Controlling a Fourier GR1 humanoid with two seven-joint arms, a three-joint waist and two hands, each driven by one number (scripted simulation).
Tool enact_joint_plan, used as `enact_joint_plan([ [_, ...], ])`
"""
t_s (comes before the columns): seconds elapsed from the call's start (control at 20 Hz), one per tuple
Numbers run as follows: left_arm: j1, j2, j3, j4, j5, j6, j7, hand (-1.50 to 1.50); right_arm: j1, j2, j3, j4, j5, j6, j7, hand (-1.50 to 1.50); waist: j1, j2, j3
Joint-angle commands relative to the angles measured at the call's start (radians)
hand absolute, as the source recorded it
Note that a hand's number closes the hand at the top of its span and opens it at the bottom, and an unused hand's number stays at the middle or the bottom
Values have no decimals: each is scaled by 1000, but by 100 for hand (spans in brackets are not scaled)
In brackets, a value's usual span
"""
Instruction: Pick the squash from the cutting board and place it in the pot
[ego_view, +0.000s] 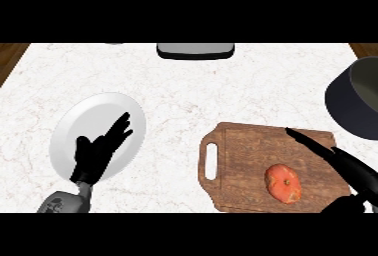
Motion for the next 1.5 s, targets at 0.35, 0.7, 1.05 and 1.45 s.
enact_joint_plan([
  [0.35, 35, -8, 50, -28, -20, -48, 39, 0, -7, 77, -103, 173, -57, 167, -189, -150, -1, 4, -5],
  [0.7, 26, -44, 53, 1, -60, -41, 21, 0, -24, 185, -102, 294, -117, 228, -206, -150, -2, 4, -5],
  [1.05, 12, -72, 83, 29, -87, -57, 31, 0, -59, 274, -99, 467, -29, 233, -285, -150, 0, 5, -4],
  [1.45, 55, -53, 99, -15, -92, -83, 12, 0, -33, 271, -20, 563, 207, 158, -571, 150, 4, 6, -4],
])
